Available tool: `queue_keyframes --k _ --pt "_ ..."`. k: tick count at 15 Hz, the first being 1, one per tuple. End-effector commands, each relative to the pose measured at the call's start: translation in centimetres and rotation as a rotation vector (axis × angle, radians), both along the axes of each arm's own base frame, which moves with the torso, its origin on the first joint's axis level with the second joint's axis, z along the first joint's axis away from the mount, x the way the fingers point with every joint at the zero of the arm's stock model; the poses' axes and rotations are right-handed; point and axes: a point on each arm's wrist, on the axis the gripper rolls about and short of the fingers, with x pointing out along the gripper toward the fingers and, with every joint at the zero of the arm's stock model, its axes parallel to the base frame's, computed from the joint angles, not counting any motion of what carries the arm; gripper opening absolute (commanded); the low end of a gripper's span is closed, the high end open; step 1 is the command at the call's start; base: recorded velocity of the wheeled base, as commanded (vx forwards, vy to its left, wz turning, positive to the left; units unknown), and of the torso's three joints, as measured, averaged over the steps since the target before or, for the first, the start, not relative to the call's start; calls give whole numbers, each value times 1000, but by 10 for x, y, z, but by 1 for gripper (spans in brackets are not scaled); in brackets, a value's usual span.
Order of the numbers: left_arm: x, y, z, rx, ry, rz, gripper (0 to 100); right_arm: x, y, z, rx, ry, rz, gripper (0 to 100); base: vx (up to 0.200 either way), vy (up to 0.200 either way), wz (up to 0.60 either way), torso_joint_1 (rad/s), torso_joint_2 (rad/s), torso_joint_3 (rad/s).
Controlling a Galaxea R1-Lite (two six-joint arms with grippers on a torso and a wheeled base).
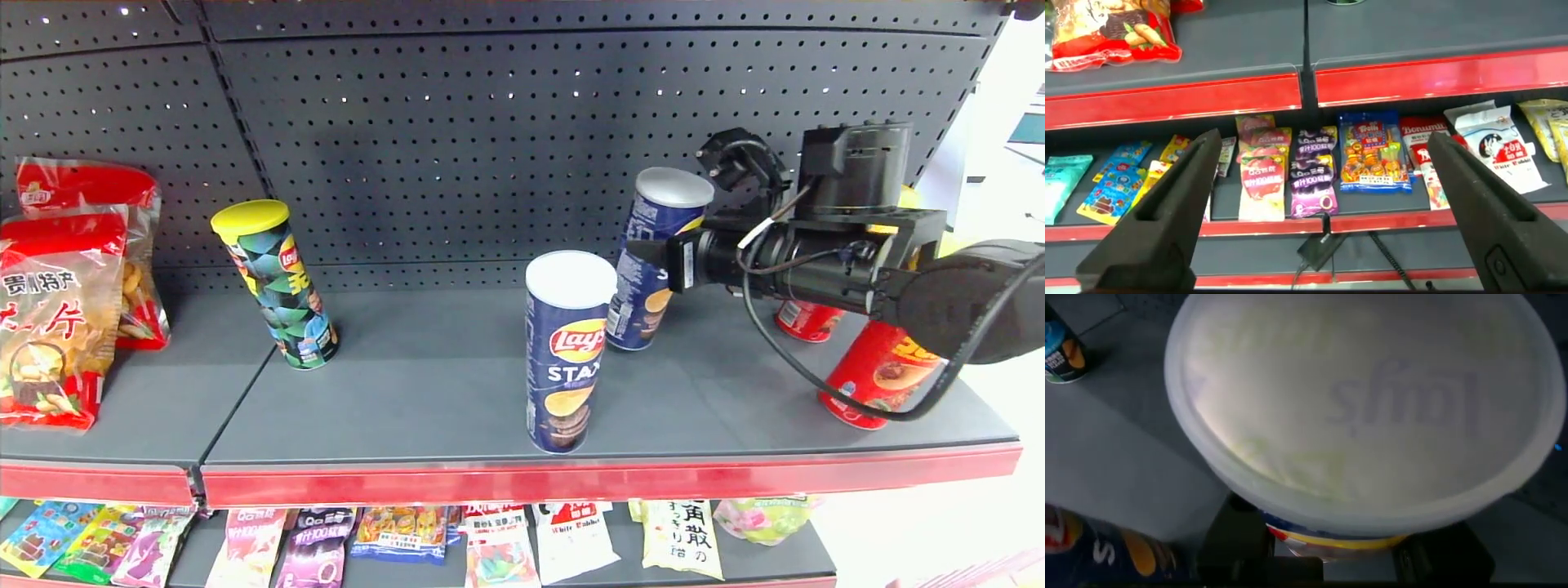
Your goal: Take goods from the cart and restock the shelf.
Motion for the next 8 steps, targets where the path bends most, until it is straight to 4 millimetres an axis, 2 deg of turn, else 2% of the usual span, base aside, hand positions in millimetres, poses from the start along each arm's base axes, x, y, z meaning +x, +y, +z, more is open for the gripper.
queue_keyframes --k 1,8 --pt "0 0 0 0 5 1 100 13 17 -10 -6 15 28 0 0 0 0 0 0 0" --pt "0 0 0 0 3 1 100 20 38 -14 -6 9 73 0 0 0 0 0 0 0"
